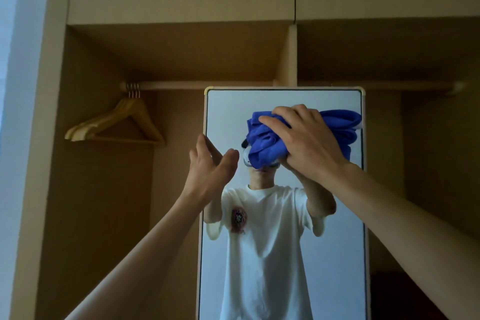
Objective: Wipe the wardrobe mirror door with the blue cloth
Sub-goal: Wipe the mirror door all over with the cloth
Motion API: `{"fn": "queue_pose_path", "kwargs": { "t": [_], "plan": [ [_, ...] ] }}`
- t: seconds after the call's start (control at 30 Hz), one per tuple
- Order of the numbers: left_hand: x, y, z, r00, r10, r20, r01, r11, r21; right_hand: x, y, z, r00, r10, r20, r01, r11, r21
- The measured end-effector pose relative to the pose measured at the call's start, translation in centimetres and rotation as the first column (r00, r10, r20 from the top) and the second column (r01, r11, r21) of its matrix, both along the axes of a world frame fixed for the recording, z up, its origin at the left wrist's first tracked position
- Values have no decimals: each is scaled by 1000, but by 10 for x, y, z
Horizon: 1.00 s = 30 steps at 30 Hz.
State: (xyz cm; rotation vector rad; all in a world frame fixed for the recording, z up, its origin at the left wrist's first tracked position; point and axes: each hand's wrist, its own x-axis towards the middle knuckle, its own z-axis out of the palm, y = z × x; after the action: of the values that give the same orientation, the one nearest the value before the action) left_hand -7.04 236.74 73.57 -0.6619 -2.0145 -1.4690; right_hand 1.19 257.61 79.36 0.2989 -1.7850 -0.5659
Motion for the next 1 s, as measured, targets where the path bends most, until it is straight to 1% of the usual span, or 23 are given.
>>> {"fn": "queue_pose_path", "kwargs": {
  "t": [0.13,0.2,0.3,0.37,0.5,0.63,0.8,1.0],
  "plan": [
    [-5,6,5,1000,23,13,-23,1000,-14,-7,3,26,999,-32,-34,32,999,-19],
    [-6,8,5,999,25,21,-24,999,-46,-9,2,40,998,-39,-48,37,999,-37],
    [-8,7,8,999,47,17,-44,993,-107,-8,-2,63,992,-54,-111,50,998,-41],
    [-12,4,12,999,50,17,-48,994,-101,-8,-4,75,989,-52,-141,47,998,-37],
    [-12,0,14,999,42,1,-42,997,-64,-13,-7,81,993,-37,-112,36,999,-14],
    [-9,3,8,1000,15,-16,-16,999,-46,-17,-4,74,996,-3,-84,-2,999,-51],
    [-8,0,11,999,-12,-44,13,1000,25,-19,-8,75,999,22,-42,-24,998,-56],
    [-9,0,3,996,-34,-87,38,999,38,-20,-11,57,999,26,-20,-28,994,-106]
  ]
}}
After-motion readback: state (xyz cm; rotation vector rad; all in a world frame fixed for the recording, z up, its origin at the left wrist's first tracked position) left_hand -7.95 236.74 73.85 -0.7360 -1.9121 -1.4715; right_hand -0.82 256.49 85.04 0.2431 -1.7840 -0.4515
